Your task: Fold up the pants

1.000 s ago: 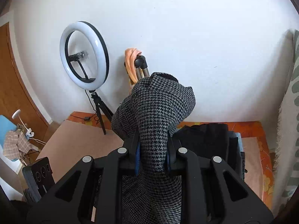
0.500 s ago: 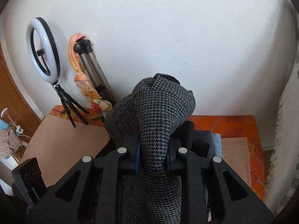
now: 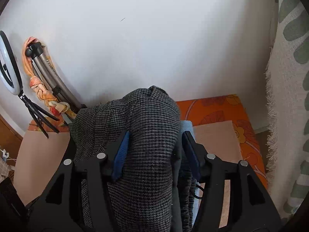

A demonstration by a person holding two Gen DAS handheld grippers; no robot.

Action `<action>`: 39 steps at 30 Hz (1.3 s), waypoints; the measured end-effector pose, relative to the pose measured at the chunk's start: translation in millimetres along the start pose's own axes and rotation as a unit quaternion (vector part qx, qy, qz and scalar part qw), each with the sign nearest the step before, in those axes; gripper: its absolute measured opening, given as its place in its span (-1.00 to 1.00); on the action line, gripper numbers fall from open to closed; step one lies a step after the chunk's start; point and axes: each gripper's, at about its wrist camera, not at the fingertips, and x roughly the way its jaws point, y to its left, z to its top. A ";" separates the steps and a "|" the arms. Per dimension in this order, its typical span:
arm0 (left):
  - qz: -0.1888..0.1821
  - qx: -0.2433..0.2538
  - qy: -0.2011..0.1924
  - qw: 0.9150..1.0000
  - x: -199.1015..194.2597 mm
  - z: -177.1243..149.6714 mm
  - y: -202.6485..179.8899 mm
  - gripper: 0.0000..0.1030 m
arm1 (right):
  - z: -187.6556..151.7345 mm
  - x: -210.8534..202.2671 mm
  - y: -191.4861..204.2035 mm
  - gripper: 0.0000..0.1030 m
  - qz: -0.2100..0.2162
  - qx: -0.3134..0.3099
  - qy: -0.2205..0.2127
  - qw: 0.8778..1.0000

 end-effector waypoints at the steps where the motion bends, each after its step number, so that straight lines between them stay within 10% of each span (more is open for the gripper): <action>1: 0.001 0.002 0.005 1.000 -3.0 -1.1 0.2 0.26 | 0.0 -4.9 -1.8 0.22 -0.007 0.005 -0.002 1.000; 39: 0.027 0.217 -0.056 0.974 -200.2 -24.8 -17.9 0.59 | -170.3 -214.5 165.2 0.97 -0.132 0.010 -0.123 0.984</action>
